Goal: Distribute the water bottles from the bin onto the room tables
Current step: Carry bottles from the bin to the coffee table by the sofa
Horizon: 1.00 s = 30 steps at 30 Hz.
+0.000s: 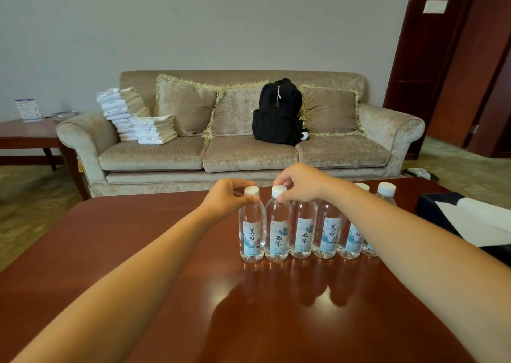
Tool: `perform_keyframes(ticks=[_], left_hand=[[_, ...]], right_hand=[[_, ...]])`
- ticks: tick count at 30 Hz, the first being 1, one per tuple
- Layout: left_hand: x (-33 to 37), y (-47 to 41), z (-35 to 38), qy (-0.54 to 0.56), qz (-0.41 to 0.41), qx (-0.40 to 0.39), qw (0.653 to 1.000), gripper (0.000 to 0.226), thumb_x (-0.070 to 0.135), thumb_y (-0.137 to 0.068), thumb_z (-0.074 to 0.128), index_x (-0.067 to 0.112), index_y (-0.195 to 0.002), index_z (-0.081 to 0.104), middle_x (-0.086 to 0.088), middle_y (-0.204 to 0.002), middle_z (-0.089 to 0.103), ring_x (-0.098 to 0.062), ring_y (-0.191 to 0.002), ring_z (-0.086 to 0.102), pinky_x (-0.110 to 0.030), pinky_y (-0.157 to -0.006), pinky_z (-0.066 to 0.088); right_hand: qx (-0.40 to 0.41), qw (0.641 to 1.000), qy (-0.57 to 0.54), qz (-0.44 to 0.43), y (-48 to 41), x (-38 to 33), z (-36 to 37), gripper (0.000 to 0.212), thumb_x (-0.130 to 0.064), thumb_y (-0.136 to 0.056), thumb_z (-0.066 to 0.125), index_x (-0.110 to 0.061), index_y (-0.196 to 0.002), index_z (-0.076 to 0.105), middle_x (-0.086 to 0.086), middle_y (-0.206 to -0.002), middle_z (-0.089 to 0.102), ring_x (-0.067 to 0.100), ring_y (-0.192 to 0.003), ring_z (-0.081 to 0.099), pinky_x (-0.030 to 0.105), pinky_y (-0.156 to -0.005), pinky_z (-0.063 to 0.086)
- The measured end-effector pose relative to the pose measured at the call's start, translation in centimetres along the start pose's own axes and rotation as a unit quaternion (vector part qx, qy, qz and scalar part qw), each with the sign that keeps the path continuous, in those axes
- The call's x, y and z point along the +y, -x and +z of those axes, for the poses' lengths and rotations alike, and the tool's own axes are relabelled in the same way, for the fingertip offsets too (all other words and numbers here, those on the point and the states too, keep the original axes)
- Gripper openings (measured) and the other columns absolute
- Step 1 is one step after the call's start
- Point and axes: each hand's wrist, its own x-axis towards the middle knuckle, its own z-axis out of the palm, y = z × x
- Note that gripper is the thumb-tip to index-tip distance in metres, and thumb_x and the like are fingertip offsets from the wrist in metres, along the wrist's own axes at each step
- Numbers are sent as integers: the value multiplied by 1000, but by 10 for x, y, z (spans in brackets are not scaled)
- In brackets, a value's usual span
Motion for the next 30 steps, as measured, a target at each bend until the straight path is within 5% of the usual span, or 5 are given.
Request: perform_keyframes(ticks=[6,9,12,20,30], left_hand=[[2,3,2,6,-8,6,1000,46,23,-82,79,14,-125,67,5,-101,73,0,-87,66,-10,-68,49],[4,4,4,-8,-16,1,1000,56,24,-85,75,13,-137,56,4,-110,70,-1,-92,63,-8,-69,45],[7,10,5,-9,-25,-6,1000,72,28,-86,74,15,-149,40,2,-116,67,-7,-102,62,-13,-76,44],[10,62,19,-32,-10,44,998,95,39,-85,72,23,-157,12,-3,-159,26,-19,-145,29,-38,-114,32],[-32,159,73,-233,-14,29,972,85,62,-90,51,40,-154,0,4,-161,14,-19,-151,5,-59,-118,1]], right_hand=[[32,999,6,5,6,-1,7,28,-27,-81,79,-22,-108,74,-5,-109,72,18,-103,65,47,-97,52],[43,998,52,13,9,-2,12,47,-35,-84,75,-26,-128,62,-3,-130,64,21,-123,56,51,-120,22],[49,993,104,7,17,-6,18,64,-43,-87,70,-32,-145,46,-3,-148,50,22,-140,41,52,-123,-3],[188,972,137,11,72,-13,49,78,-40,-95,60,-32,-157,13,0,-165,-19,23,-151,-22,50,-122,-10],[136,984,76,88,146,1,156,80,-62,-93,45,-38,-157,4,-3,-164,-23,24,-149,-28,52,-121,-12]])
